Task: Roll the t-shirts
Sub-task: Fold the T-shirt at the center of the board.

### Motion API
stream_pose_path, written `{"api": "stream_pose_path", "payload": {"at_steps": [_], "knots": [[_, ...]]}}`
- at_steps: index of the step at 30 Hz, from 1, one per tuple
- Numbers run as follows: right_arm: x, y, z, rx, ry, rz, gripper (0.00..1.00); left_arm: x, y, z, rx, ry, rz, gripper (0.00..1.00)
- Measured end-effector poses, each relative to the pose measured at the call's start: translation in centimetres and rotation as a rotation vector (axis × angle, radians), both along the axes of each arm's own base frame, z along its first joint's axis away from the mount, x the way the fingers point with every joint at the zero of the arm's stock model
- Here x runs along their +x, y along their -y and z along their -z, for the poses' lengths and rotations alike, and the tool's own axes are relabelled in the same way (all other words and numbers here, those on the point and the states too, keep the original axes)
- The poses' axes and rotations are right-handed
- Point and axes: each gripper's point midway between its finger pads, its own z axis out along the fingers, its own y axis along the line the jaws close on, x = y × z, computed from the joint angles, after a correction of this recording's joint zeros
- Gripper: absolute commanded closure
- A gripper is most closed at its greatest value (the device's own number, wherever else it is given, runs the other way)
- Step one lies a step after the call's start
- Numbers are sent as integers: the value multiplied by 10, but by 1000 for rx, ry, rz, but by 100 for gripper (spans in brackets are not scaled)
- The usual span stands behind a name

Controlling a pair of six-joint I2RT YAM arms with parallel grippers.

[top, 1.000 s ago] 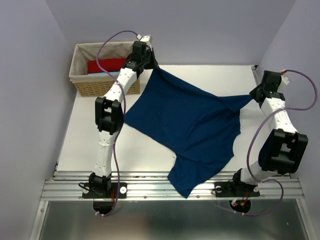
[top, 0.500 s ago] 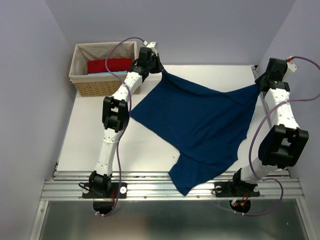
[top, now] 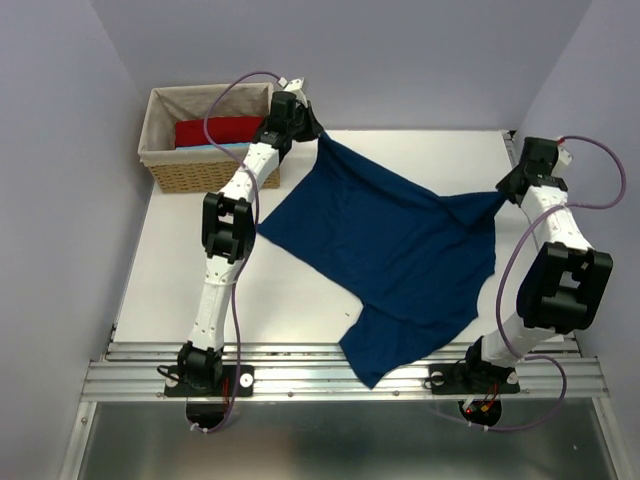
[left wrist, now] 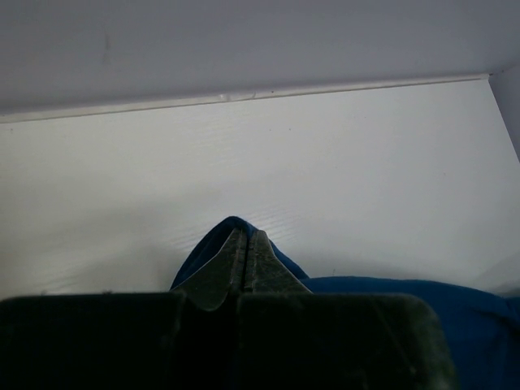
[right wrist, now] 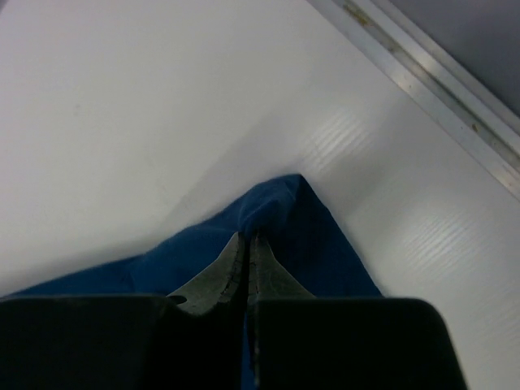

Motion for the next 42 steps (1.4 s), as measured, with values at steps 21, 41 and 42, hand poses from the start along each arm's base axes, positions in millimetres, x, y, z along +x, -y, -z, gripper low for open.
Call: {"api": "stream_pose_path", "payload": {"at_steps": [21,41,42], "knots": [[-108,-75,-2,159,24,-111,99,-7,-4,35,51,-52,12,100],[-151,-111,-5,282,41,-185,99,-15,-20,-4,90,-11,-2,100],[-154,-113,-2,291,39,-188,99,-15,-20,-6,93,-11,-2,100]]}}
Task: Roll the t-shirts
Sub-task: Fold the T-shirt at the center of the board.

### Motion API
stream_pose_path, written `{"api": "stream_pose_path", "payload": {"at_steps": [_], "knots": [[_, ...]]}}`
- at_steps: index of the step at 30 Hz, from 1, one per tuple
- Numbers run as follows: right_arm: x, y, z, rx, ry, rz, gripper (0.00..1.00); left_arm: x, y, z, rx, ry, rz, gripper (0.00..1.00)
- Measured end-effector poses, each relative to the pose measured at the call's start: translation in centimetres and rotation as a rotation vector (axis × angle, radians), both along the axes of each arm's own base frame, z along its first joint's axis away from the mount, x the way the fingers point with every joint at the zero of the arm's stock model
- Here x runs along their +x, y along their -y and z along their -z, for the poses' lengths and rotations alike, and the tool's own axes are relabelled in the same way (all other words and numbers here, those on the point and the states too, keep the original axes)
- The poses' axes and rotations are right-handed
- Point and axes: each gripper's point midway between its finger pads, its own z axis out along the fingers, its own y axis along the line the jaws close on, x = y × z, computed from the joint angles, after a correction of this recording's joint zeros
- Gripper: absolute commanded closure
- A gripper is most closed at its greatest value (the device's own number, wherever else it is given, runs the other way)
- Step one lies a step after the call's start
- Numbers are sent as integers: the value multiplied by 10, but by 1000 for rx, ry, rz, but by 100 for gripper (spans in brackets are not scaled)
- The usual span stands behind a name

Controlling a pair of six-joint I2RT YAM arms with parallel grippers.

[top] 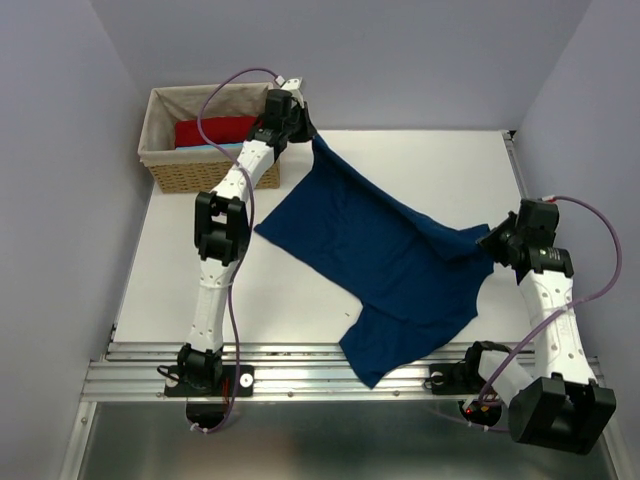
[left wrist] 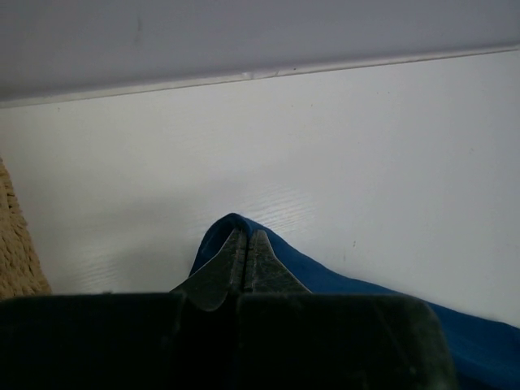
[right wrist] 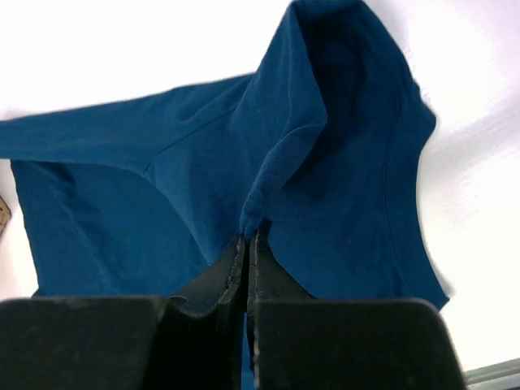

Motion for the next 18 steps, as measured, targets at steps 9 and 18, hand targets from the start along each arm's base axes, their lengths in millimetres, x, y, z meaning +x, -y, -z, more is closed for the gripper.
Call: {"api": "stream_pose_path", "payload": {"at_steps": [9,18], "knots": [[-30,-24,21,84,-30,-58,99,-15,-10,17,46,-59,-17,100],[-57,-42,44,135,-81,-103,50,-27,-24,25,104,-100,-50,49]]}}
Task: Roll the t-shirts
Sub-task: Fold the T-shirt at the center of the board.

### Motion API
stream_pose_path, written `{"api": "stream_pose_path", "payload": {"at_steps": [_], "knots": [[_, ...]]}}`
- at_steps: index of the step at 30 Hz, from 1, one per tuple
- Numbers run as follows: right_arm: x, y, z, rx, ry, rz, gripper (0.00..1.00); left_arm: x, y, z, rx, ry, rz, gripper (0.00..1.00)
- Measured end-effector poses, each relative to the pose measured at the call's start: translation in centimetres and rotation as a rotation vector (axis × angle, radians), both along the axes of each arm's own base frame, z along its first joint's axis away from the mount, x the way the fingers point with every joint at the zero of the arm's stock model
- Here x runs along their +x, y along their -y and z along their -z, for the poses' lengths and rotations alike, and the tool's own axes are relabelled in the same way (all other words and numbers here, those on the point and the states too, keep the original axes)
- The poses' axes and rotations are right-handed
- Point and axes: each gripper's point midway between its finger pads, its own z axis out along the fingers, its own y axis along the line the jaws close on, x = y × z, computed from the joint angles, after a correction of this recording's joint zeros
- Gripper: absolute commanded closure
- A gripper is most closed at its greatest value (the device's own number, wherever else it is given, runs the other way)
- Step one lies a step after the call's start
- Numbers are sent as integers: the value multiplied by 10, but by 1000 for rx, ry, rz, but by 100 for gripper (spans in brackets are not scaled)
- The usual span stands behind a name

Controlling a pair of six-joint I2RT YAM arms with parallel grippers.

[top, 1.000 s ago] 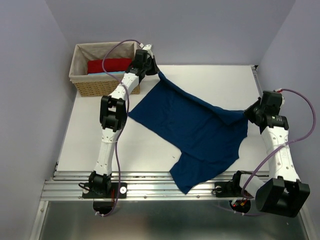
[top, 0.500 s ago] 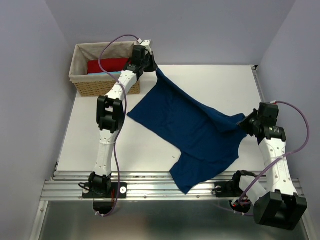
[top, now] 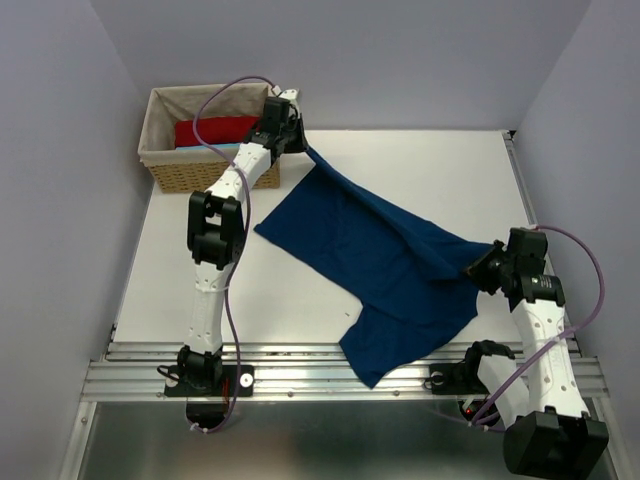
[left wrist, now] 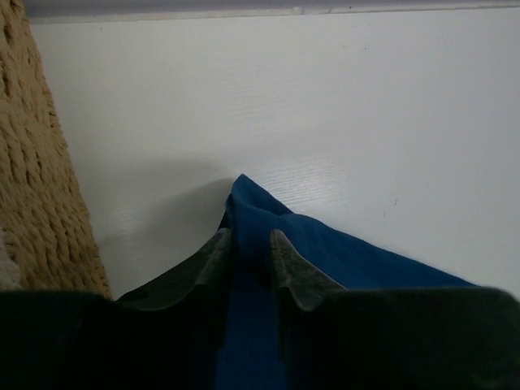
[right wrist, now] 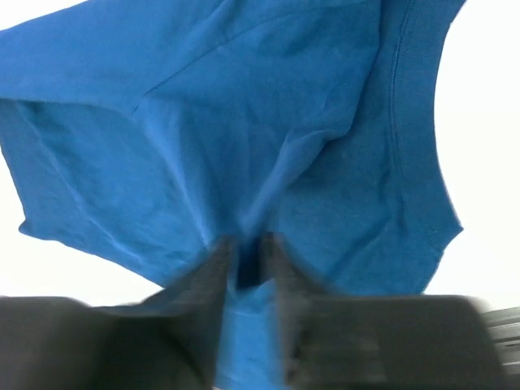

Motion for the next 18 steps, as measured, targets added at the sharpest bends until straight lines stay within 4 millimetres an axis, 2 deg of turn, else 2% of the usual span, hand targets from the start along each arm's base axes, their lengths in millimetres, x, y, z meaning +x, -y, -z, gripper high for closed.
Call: {"api": "stream_pose_path", "payload": {"at_steps": [1,4,11,14,18], "knots": [[-1,0,0,1,-1,-1,41,-1,-1,-1,8,2,3,40],[-2,0,1,-8,-8,-9,31,-5,-2,-3,9,-11,2,26],[-1,4,4,-24,-20,3,30,-15,7,-29,6,15,30,24],[4,10,7,-45,-33,22,33,-21,17,-42,5,38,50,24],[20,19,13,-71,-44,44,38,-31,39,-44,5,40,89,25]]}}
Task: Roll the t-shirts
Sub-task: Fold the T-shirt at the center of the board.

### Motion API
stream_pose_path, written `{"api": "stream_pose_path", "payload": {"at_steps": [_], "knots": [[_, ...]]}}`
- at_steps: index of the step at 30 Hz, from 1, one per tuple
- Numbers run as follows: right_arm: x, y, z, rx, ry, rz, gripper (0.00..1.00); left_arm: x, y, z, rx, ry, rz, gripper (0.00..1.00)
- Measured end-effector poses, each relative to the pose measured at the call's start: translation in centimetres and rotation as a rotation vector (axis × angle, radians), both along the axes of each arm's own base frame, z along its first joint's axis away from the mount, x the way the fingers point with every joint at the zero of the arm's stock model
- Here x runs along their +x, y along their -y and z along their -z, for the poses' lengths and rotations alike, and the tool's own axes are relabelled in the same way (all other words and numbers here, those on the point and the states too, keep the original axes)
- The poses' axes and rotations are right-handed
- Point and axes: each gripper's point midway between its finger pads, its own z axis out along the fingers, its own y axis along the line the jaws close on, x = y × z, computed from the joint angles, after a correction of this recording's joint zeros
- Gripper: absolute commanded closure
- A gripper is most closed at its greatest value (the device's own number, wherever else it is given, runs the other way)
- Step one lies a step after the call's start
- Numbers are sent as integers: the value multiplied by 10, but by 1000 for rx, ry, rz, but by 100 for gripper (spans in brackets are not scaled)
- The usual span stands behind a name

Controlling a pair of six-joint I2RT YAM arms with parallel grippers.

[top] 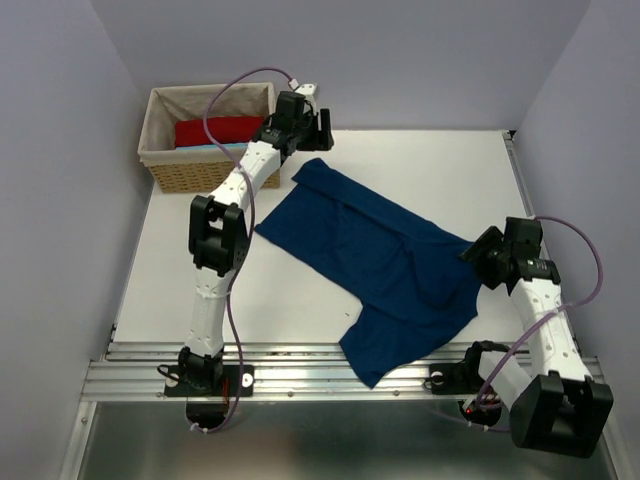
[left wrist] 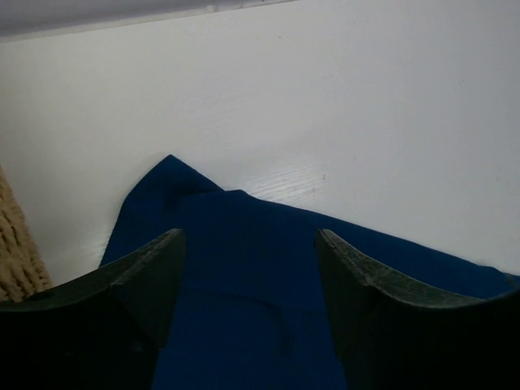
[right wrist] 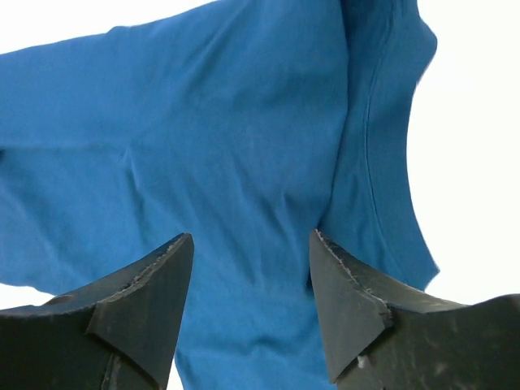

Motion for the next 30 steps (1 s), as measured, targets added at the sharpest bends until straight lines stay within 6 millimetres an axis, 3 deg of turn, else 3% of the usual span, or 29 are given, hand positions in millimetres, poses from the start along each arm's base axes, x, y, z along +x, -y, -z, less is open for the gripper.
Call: {"api": "stream_pose_path", "payload": {"at_steps": [5,8,14,18,30], "knots": [[21,13,24,-33,-58,30,52,-9,25,12,-1,-25,39,25],[30,20,45,-51,-115,44,65,-9,34,32,6,-53,49,25],[45,35,77,-103,-189,71,71,-10,33,105,59,-170,33,25],[51,46,92,-130,-220,86,71,-15,26,142,101,-240,12,25],[96,85,91,-236,-202,150,71,-23,18,148,111,-259,-27,26]]}}
